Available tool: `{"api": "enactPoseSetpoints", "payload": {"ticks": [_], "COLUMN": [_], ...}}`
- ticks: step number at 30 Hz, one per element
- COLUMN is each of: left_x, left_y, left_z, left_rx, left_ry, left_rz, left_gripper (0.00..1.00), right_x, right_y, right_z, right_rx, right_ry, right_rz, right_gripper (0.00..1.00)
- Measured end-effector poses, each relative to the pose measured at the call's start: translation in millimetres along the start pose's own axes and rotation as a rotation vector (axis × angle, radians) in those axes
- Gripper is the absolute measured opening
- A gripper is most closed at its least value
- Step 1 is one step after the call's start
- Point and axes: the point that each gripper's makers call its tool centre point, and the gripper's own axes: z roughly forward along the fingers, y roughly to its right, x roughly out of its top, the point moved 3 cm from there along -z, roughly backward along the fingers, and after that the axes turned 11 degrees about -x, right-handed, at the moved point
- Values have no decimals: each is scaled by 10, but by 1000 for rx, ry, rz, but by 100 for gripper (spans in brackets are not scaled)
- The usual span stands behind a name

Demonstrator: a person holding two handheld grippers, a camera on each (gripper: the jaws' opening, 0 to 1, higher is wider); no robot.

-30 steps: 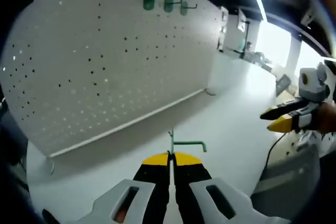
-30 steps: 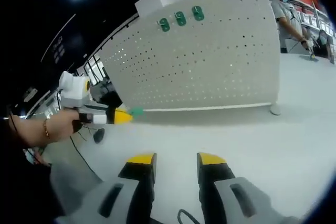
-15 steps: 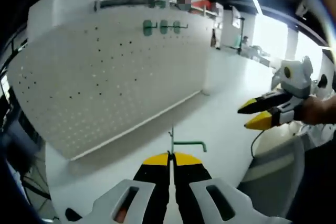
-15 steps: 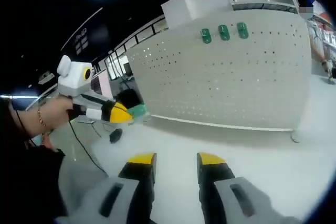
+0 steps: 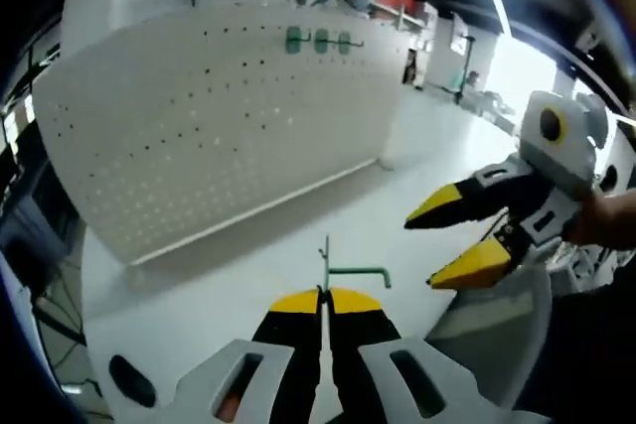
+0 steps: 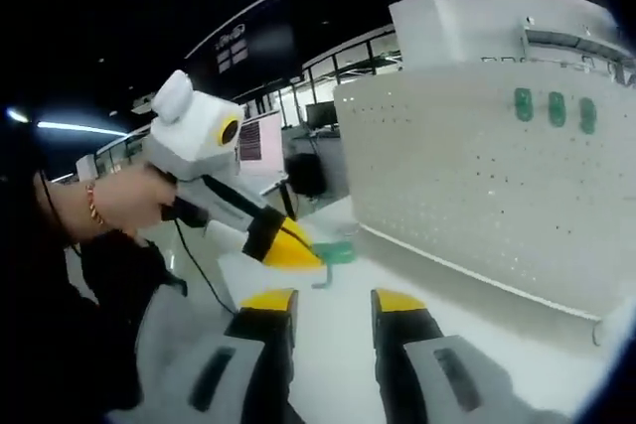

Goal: Insert the hook assembly into the mounting plate slot until the hook locks in place.

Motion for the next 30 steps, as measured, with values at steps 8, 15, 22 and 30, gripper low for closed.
{"api": "enactPoseSetpoints", "payload": {"ticks": [8,15,22,30], "left_x": [-16,-80,-66,-90], "left_y": [81,154,302,383], "left_z": [16,88,191,195], "left_rx": [-41,-77,-144,-183], "left_ry": [-35,-57,-54,-29], "left_rz": [-7,-57,-161,-245], "left_gripper": [1,1,1,1], "right_x": [17,-43,-109,-106], "right_y": [-103,-122,16,80], "right_z": [146,180,39,-9], "right_rx": [5,6,-22,-29], "right_ry": [-7,-32,-38,-34], "right_rz": [-120,-212,-343,-348], "right_gripper": [24,19,16,8]}}
